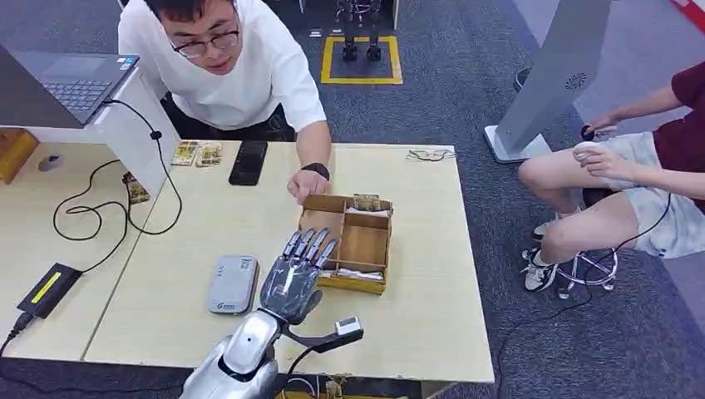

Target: Pass the card to the sensor for recognition and then transmit it.

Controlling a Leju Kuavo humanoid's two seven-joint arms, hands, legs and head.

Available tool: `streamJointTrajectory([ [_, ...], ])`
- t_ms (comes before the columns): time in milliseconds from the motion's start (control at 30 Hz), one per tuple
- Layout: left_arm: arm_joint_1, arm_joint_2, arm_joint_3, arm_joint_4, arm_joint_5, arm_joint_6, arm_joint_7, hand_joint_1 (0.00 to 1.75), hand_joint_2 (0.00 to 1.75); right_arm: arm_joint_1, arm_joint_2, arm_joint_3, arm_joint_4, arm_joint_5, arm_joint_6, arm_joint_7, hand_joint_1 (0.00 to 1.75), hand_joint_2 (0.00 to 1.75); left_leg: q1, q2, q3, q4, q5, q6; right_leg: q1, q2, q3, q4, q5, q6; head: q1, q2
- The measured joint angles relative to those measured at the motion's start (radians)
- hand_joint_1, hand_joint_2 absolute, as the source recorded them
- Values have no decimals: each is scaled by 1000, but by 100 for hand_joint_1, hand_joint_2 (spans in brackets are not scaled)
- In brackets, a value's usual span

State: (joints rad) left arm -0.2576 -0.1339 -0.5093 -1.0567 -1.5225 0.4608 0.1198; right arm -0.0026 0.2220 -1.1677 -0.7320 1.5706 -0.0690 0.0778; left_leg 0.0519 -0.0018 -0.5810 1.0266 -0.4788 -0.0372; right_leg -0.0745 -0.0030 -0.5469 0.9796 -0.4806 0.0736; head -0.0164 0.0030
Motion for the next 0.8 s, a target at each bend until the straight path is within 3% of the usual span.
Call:
streamJointTrajectory([
  [800, 4, 3, 0, -77, 0, 15, -19, 0, 175, 0, 0, 1, 3, 0, -10, -1, 0, 175, 0, 0, 0, 0, 0, 0, 0, 0, 0, 0, 0, 0, 0, 0],
])
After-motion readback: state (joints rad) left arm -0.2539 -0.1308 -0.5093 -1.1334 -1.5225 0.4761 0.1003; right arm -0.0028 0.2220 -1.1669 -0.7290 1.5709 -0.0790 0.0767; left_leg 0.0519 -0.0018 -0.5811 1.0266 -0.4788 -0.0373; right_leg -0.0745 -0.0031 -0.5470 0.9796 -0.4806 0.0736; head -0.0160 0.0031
